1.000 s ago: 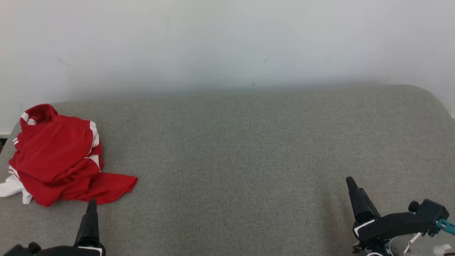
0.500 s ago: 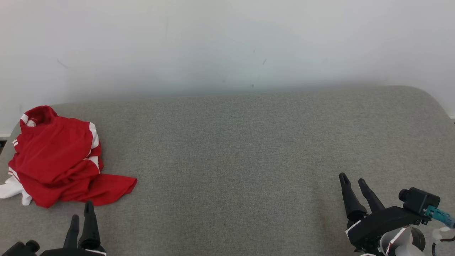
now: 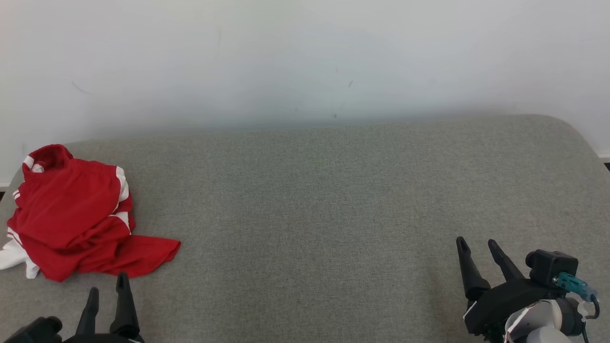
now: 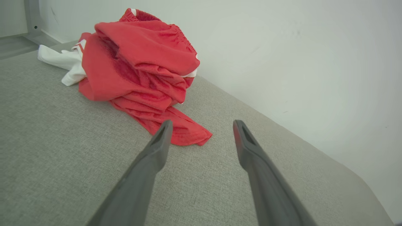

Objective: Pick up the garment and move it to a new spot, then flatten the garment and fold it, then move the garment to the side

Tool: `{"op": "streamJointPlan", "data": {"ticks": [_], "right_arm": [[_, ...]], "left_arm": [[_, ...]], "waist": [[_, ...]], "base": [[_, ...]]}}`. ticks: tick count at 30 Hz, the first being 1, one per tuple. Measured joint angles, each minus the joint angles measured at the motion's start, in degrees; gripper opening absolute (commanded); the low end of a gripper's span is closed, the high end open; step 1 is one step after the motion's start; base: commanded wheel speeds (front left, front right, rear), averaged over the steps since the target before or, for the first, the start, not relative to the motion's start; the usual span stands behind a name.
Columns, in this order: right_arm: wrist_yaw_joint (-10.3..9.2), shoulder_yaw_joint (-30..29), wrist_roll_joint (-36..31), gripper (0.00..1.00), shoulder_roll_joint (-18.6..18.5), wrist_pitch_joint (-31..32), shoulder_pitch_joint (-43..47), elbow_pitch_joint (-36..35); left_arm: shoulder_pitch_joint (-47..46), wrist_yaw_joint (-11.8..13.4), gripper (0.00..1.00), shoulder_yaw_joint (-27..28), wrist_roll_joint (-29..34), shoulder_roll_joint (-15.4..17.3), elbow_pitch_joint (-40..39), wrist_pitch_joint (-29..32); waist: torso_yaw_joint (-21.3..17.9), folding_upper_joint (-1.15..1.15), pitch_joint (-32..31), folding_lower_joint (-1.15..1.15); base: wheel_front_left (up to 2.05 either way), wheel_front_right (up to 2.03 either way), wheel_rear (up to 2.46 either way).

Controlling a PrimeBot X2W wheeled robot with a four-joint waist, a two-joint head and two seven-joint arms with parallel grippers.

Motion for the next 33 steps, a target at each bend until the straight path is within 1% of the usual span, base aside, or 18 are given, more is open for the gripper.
{"op": "streamJointPlan", "data": {"ticks": [2,3,5,6,25,33], "right_arm": [[-0.09,0.0,-2.0,1.0,0.0,0.4,0.0,0.0],[-0.48,0.0,-4.1,1.0,0.0,0.4,0.0,-0.1],[-0.62,-0.1,-6.1,1.0,0.1,0.9,0.0,-0.2],[-0.98,-0.1,-7.2,1.0,0.1,0.9,0.0,-0.2],[-3.53,-0.5,-25.6,1.0,0.9,1.9,0.0,-2.8],[-3.56,-1.6,-26.9,1.0,1.7,2.6,0.1,-3.8]], "left_arm": [[0.0,0.0,1.0,0.1,2.0,0.0,-0.5,0.2],[0.0,0.5,1.0,0.2,4.3,-0.1,-1.1,0.4],[0.0,0.6,1.0,0.4,6.5,-0.1,-1.5,0.4],[0.0,0.9,1.0,0.4,7.6,-0.1,-1.8,0.4],[1.1,3.6,1.0,-1.0,25.6,-0.5,-7.5,2.2],[1.1,3.6,1.0,-0.9,26.1,-0.6,-8.6,3.2]], "waist": [[-0.1,0.0,0.0,0.0],[-0.1,0.0,0.0,0.0],[-0.1,0.0,-0.1,0.0],[-0.2,0.0,-0.1,0.0],[-0.7,0.0,-0.2,0.0],[-0.9,0.0,-0.2,0.0]], "base": [[0.0,0.0,0.0],[0.0,0.0,0.0],[0.0,0.0,0.0],[0.0,0.0,0.0],[0.0,0.0,0.0],[0.0,0.0,0.0]]}}
